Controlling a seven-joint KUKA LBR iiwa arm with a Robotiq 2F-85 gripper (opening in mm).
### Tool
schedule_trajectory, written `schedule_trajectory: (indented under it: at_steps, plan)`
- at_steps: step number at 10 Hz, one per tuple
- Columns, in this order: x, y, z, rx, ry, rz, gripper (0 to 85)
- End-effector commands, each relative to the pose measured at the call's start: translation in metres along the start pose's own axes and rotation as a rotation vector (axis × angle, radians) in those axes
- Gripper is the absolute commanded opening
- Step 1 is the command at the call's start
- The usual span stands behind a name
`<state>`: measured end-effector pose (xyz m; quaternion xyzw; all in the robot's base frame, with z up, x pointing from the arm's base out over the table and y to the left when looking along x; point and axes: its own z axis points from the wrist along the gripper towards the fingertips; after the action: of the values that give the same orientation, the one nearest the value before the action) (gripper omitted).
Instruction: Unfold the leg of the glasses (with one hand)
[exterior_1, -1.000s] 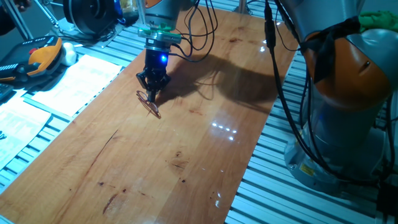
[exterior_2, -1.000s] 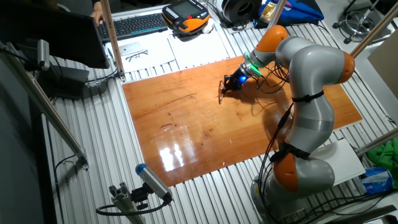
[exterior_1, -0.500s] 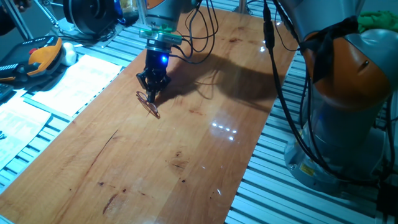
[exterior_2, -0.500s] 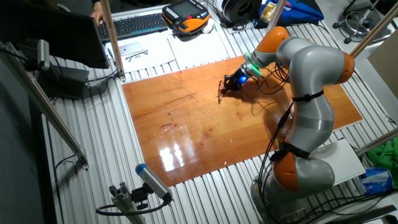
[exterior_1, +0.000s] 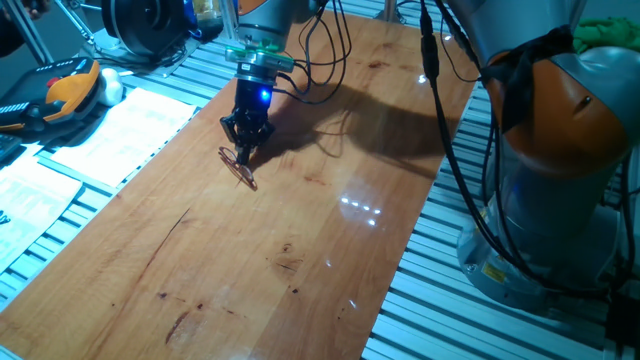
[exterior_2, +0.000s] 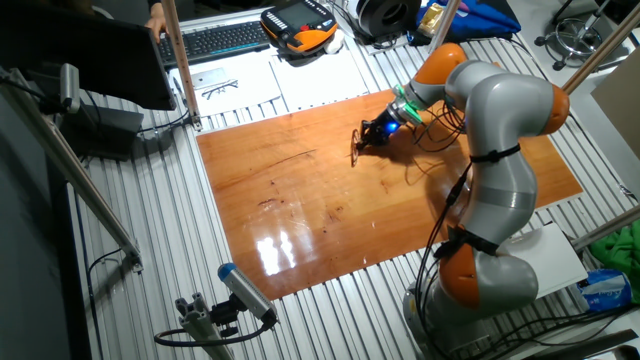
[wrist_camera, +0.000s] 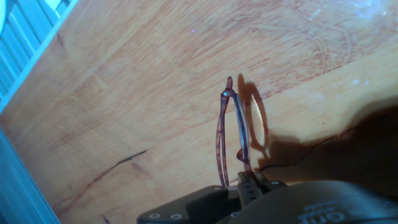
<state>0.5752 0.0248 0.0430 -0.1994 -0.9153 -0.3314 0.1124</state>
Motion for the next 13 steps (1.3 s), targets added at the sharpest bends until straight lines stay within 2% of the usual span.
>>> schedule_trajectory:
  at_steps: [1, 2, 3, 4, 11, 13]
  plan:
    - [-0.0003, -0.0005, -0.0007, -0.002, 0.01, -0.007, 0.0]
    - [-0.0003, -0.0002, -0.0015, -0.006, 0.005, -0.009, 0.0]
    - [0.0007, 0.0011, -0.0014, 0.011, -0.019, -0.008, 51.0]
    - [0.0009, 0.0012, -0.0014, 0.011, -0.022, -0.005, 85.0]
    - [0.0022, 0.0013, -0.0046, 0.031, -0.039, -0.008, 85.0]
    - [0.0022, 0.0013, -0.0048, 0.035, -0.041, -0.013, 51.0]
